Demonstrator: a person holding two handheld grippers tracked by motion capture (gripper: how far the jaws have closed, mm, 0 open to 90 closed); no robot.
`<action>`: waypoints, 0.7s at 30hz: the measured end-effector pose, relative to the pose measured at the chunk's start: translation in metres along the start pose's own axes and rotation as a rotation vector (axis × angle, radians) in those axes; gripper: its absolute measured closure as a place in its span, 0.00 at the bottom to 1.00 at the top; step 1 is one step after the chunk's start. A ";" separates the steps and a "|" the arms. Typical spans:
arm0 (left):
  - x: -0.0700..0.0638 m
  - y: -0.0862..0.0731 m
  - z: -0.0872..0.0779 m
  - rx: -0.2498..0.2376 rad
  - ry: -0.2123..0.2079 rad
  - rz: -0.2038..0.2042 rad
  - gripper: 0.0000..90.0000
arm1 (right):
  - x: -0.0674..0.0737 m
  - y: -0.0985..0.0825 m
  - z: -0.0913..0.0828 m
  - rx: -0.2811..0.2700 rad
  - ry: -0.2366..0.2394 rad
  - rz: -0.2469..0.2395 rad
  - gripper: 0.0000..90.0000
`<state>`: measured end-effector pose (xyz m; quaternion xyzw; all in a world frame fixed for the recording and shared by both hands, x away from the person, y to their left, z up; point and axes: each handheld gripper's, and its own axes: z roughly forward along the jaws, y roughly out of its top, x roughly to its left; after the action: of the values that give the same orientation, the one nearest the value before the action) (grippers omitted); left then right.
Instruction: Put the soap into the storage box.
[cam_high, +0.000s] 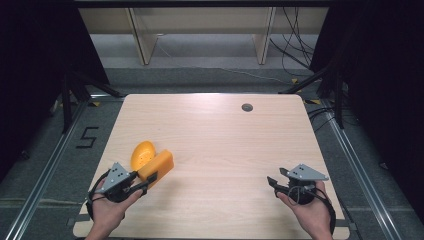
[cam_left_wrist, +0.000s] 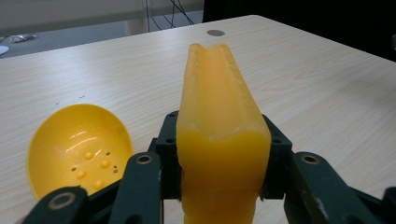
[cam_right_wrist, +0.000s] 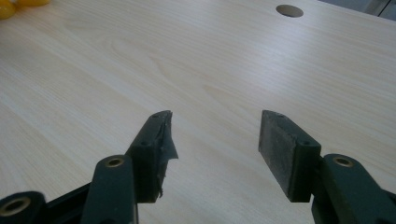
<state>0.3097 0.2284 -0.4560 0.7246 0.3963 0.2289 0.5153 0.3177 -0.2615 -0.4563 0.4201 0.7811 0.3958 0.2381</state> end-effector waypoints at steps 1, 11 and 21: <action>0.000 0.000 0.000 -0.001 0.003 0.001 0.67 | 0.000 0.000 0.000 -0.004 -0.001 0.002 0.50; 0.004 0.003 -0.002 -0.022 0.033 -0.009 0.67 | 0.000 0.000 0.000 -0.004 -0.003 -0.003 0.50; 0.006 0.005 0.000 -0.035 0.093 -0.038 0.67 | 0.000 0.000 0.000 -0.008 0.000 -0.002 0.49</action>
<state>0.3148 0.2323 -0.4521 0.6963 0.4296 0.2595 0.5131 0.3184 -0.2616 -0.4564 0.4183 0.7800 0.3985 0.2404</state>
